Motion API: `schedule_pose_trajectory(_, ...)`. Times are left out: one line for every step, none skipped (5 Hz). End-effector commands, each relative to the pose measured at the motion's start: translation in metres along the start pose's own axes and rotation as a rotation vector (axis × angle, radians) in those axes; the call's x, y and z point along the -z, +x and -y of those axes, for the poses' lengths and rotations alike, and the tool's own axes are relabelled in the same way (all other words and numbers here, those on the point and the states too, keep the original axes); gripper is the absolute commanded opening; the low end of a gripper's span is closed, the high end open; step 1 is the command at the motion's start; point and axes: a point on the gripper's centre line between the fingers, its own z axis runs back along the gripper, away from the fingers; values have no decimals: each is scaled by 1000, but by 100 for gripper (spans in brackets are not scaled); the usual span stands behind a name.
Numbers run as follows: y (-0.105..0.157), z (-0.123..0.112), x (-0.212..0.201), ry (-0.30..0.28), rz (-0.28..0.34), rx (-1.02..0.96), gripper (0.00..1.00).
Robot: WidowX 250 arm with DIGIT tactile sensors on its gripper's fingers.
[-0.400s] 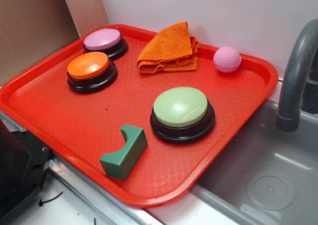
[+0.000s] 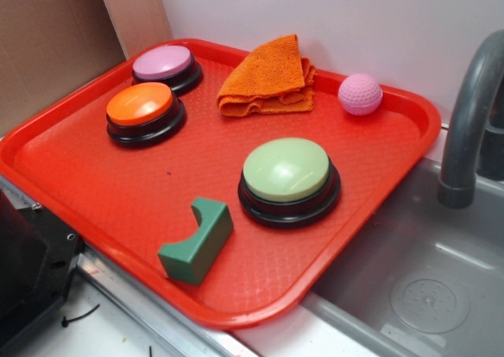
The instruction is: Push the green button.
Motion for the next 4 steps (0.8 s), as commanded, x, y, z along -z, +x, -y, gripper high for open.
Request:
schedule_pose_trajectory(85,79,56,79,9,459,100)
schedule_pose_trajectory(111,93,85,15,62,550,100)
schedule_pose_trajectory(114,98,118,-31,16,611,100)
schedule_pose_trajectory(116,102,146,-59,-37,654,100)
